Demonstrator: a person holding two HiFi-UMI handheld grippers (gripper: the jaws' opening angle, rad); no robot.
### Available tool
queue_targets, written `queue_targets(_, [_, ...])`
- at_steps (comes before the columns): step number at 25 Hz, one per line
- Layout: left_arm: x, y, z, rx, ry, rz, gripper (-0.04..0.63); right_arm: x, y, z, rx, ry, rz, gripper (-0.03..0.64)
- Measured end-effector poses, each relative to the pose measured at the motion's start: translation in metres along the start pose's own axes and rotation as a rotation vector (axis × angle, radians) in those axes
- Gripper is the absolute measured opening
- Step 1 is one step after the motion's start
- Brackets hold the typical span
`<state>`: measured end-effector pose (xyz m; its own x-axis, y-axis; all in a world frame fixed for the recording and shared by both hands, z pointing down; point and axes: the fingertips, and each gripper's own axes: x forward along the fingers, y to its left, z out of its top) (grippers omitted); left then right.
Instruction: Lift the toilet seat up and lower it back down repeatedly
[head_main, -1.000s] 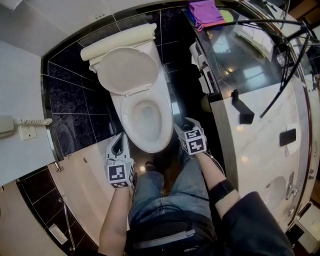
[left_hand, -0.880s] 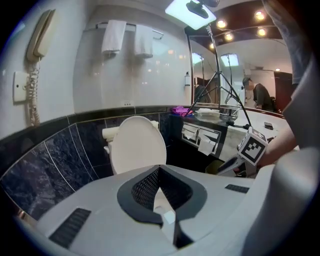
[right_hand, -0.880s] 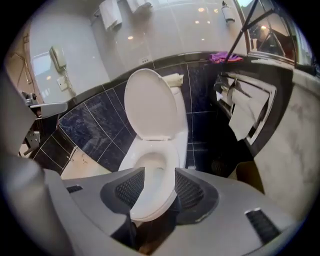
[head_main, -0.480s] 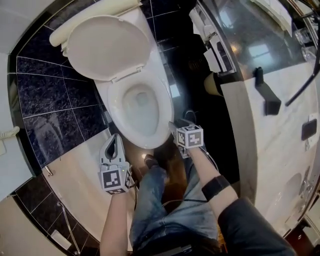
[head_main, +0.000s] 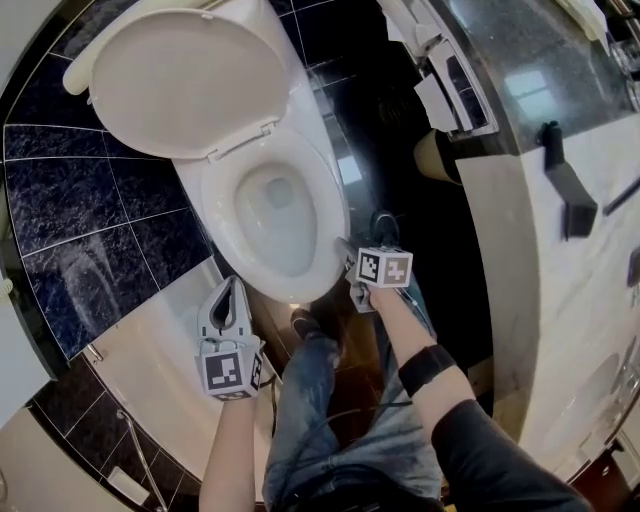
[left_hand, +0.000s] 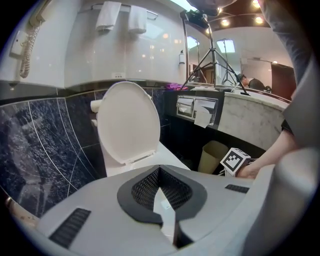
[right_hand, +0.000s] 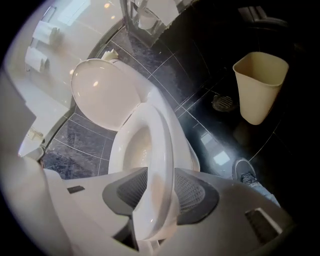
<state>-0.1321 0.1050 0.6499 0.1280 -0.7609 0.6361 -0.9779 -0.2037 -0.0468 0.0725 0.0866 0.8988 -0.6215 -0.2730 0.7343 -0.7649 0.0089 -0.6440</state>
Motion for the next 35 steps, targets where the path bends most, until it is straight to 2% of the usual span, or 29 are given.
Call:
queue_targets(6, [0.009, 0.0, -0.015, -0.028, 0.023, 0.003, -0.002, 0.017, -0.002, -0.003, 0.0, 0.025, 0.003, 0.141])
queue_targets(10, [0.013, -0.004, -0.021, -0.039, 0.029, -0.005, -0.002, 0.016, -0.003, 0.0, 0.073, -0.001, 0.027, 0.14])
queue_targets(22, [0.013, -0.008, -0.043, -0.07, 0.063, -0.008, -0.002, 0.016, -0.002, 0.002, 0.141, 0.037, 0.078, 0.132])
queue_targets(29, [0.006, -0.016, -0.049, -0.08, 0.083, -0.014, -0.002, 0.002, 0.008, 0.008, 0.162, 0.038, 0.103, 0.124])
queue_targets(35, [-0.027, -0.038, -0.062, -0.071, 0.146, -0.059, -0.002, -0.029, 0.032, 0.02, 0.146, 0.06, 0.109, 0.123])
